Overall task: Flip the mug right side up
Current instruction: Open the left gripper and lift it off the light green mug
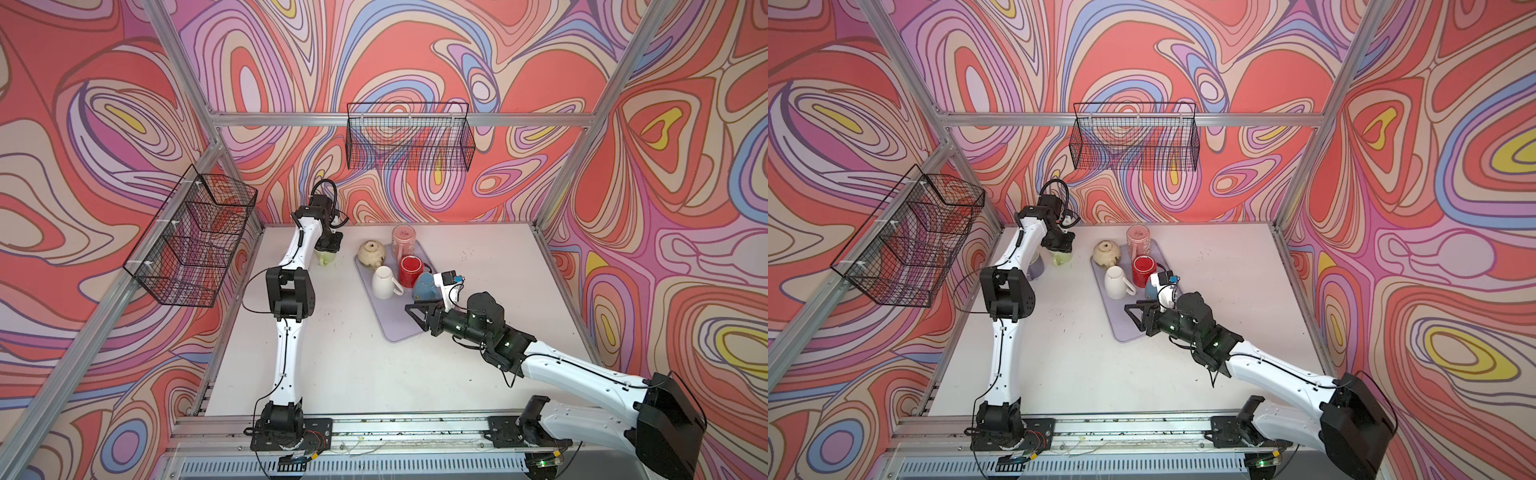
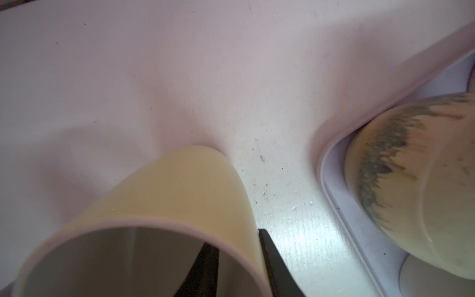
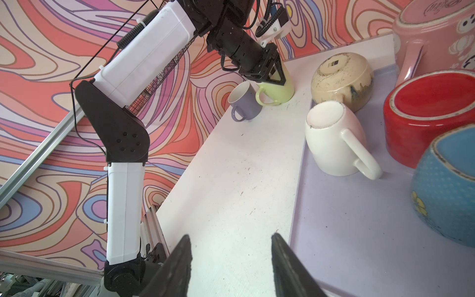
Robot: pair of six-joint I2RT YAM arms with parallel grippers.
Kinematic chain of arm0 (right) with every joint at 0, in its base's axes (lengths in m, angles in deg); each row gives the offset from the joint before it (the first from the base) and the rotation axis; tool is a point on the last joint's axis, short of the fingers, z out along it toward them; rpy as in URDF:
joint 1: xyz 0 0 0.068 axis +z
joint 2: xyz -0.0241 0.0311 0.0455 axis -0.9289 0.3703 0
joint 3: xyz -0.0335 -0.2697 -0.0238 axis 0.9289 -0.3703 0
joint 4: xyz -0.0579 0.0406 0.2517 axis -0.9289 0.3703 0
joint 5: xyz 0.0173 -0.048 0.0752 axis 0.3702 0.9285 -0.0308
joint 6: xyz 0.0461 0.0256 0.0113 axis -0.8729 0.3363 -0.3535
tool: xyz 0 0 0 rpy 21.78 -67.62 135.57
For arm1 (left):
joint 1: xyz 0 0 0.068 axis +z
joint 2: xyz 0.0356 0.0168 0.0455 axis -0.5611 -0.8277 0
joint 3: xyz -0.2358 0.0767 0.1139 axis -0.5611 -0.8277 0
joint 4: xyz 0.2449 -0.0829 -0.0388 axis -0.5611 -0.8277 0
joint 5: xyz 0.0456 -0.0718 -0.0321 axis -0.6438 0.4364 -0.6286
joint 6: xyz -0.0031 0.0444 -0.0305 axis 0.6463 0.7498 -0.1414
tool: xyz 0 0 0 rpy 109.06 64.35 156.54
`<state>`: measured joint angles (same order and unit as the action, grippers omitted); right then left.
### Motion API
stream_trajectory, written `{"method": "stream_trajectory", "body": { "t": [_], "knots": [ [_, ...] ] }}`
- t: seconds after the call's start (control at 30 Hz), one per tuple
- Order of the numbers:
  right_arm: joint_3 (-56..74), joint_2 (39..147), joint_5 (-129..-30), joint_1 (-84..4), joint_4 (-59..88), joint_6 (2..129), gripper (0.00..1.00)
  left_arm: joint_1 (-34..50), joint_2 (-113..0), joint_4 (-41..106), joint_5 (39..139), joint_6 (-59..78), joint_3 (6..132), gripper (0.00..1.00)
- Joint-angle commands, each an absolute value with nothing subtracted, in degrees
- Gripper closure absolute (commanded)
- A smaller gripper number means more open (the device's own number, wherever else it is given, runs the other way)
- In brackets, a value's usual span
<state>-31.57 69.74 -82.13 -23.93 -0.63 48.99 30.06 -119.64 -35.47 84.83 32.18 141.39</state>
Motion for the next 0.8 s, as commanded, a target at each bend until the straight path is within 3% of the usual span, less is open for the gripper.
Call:
{"method": "stream_trajectory", "body": {
  "t": [0.0,0.77],
  "knots": [
    [-31.37,69.68,-81.44,-23.68,-1.43,48.83,0.49,30.27,-118.97,-36.6,84.93,32.72,142.84,0.7],
    [-31.44,68.77,-79.15,-23.53,0.78,49.09,0.49,28.26,-110.79,-36.73,85.2,33.11,144.09,0.57]
  ]
}}
